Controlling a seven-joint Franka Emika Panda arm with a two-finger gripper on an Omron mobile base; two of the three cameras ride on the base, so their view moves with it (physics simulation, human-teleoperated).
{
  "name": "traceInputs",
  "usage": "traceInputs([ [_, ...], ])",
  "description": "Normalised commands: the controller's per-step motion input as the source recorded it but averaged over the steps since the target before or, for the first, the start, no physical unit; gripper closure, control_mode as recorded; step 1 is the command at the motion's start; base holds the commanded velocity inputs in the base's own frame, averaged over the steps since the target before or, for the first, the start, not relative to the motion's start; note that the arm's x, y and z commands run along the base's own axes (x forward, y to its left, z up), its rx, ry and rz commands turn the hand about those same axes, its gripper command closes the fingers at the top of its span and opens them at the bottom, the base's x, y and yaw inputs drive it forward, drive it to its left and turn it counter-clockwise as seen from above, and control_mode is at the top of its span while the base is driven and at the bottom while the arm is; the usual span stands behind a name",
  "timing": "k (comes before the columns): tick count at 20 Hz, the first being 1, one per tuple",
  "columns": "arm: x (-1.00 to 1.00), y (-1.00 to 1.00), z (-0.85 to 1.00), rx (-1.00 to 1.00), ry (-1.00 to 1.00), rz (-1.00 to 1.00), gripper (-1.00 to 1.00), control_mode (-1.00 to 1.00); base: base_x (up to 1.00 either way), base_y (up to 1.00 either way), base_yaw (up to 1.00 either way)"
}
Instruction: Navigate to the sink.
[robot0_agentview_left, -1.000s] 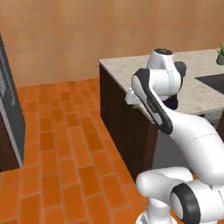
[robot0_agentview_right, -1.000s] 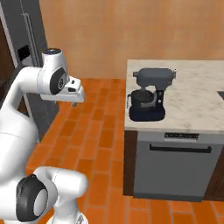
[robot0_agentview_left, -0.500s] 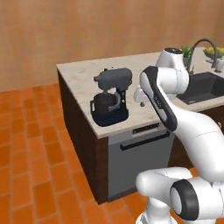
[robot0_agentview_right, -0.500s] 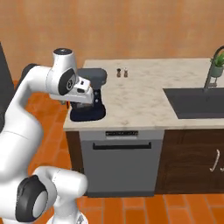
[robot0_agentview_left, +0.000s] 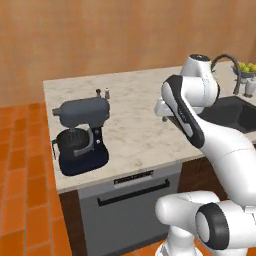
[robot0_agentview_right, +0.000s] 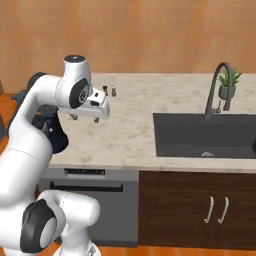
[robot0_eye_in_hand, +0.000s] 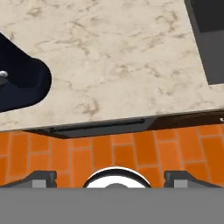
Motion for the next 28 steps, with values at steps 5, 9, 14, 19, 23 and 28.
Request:
traceInputs([
  [5, 0.0, 0.0, 0.0, 0.0, 0.0, 0.0, -1.0, 1.0, 0.6, -1.0, 0.2],
  [9, 0.0, 0.0, 0.0, 0.0, 0.0, 0.0, -1.0, 1.0, 0.51, -1.0, 0.21],
  [14, 0.0, 0.0, 0.0, 0.0, 0.0, 0.0, -1.0, 1.0, 0.34, -1.0, 0.19],
  [19, 0.0, 0.0, 0.0, 0.0, 0.0, 0.0, -1.0, 1.0, 0.24, -1.0, 0.15],
  [23, 0.0, 0.0, 0.0, 0.0, 0.0, 0.0, -1.0, 1.0, 0.32, -0.79, 0.08],
  [28, 0.0, 0.0, 0.0, 0.0, 0.0, 0.0, -1.0, 1.0, 0.38, -0.48, 0.02],
])
